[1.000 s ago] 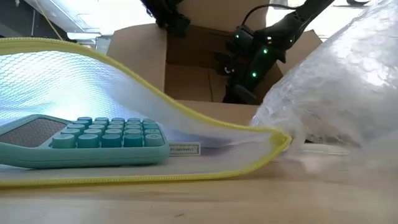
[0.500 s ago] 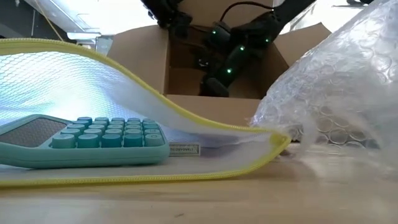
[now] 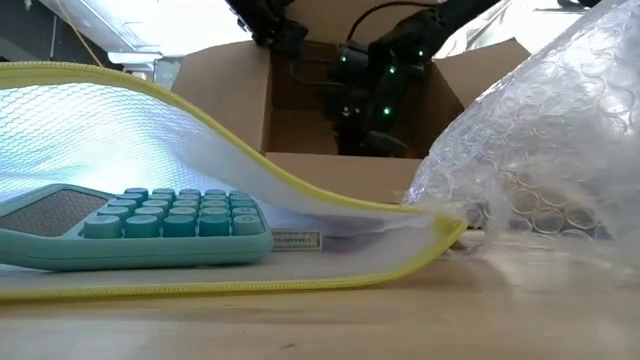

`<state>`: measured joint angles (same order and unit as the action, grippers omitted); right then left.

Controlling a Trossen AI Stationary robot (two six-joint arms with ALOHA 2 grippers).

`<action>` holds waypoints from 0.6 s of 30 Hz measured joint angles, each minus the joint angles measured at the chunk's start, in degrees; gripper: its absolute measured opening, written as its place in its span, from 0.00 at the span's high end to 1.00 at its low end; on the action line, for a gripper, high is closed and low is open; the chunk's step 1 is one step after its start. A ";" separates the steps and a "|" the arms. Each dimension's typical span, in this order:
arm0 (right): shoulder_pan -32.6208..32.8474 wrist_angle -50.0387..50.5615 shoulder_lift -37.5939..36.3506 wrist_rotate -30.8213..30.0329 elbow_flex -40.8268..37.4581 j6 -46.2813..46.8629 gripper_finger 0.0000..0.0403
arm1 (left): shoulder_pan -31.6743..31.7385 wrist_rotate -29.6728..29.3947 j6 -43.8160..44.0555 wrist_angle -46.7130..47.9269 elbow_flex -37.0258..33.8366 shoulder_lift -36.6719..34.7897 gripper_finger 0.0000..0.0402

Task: Unpack boxes
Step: Put the black pen pack into the transparent zipper bag

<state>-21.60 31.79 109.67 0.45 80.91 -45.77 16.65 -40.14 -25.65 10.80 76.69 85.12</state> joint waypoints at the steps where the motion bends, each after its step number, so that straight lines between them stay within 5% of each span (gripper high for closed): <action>1: -0.57 0.45 0.37 1.09 -0.06 0.25 0.39 | 0.02 0.16 -0.06 -0.02 0.00 -0.02 0.92; 13: -3.15 3.86 3.93 11.83 -0.06 0.57 0.39 | -0.07 0.40 0.11 0.18 0.00 0.00 0.92; 18: -3.11 4.82 4.74 12.91 -0.01 0.67 0.48 | -0.05 0.42 0.09 0.16 -0.02 0.00 0.92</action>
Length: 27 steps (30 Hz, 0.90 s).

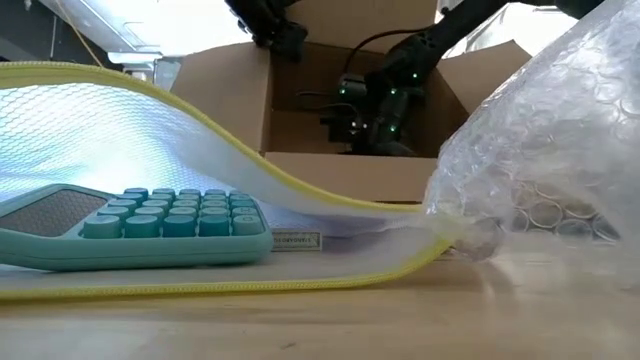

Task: Unpack boxes
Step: Put the black pen pack into the transparent zipper bag

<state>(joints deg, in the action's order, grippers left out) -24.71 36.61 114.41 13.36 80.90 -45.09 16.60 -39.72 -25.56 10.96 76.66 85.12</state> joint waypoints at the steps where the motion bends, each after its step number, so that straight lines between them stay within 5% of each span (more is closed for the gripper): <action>1: -0.01 -0.02 0.00 0.16 0.02 0.00 0.52 | -0.02 0.00 -0.06 0.02 0.00 0.00 0.92; 9: 0.01 0.07 -0.16 0.14 3.34 6.24 0.96 | -0.07 -1.18 0.06 -0.02 0.00 0.00 0.92; 19: 6.49 0.16 -18.05 -4.06 -2.16 11.57 1.00 | 1.81 0.49 10.81 9.40 0.28 -0.27 0.92; 27: 15.85 -15.49 -41.12 -9.26 -14.84 21.83 1.00 | 10.19 19.80 15.18 15.62 -0.11 0.17 0.78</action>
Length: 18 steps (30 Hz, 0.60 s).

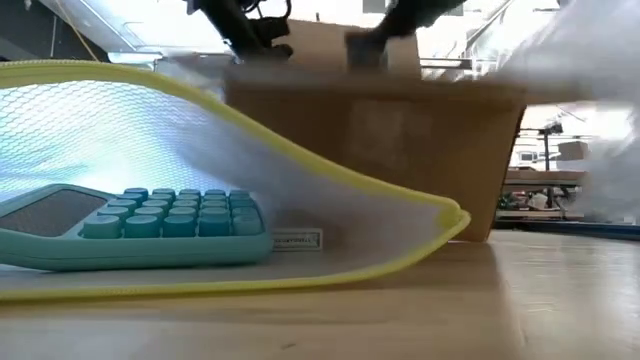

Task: Unpack boxes
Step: Put the black pen pack into the transparent zipper bag

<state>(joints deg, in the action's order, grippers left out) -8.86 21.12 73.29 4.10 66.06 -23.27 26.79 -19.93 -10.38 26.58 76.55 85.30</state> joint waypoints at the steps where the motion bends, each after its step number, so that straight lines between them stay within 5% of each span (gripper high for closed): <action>1: 1.00 -2.22 -2.30 -0.18 -1.76 1.13 1.00 | 1.15 2.04 0.60 0.43 0.00 0.00 0.75; 9: 12.95 -16.12 -17.38 -9.48 -11.31 5.23 1.00 | 7.11 4.83 0.72 6.32 4.44 -0.45 0.59; 18: 25.90 -24.71 -19.84 -14.83 -14.49 5.25 1.00 | -2.50 -11.88 -3.17 18.34 16.49 -4.56 0.61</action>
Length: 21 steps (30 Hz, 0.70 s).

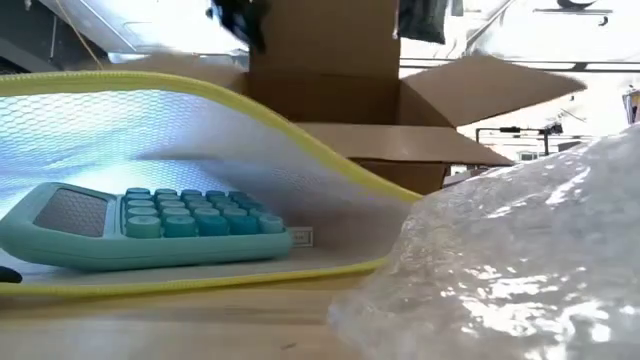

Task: Unpack boxes
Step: Put the black pen pack into the transparent zipper bag

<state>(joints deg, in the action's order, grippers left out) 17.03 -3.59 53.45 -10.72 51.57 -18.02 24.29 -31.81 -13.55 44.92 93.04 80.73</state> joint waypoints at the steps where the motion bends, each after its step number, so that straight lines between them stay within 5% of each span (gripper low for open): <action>1: 1.40 -0.81 0.71 1.10 0.00 0.17 1.00 | -2.20 -0.01 -0.04 0.39 1.07 -0.62 0.61; 8: 11.67 -8.42 11.84 10.95 0.00 5.79 1.00 | -22.44 4.49 2.93 9.62 5.37 -1.98 0.65; 13: 17.61 -20.68 21.70 7.14 0.04 1.25 1.00 | -39.96 -1.30 17.19 19.78 5.23 2.07 0.69; 21: 19.78 -37.73 36.27 2.35 0.11 -0.05 1.00 | -59.09 -5.22 42.86 20.90 5.24 13.75 0.75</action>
<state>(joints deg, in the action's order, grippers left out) 36.82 -41.32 89.72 -8.37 51.68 -18.07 -34.80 -37.03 29.31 65.82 98.28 94.48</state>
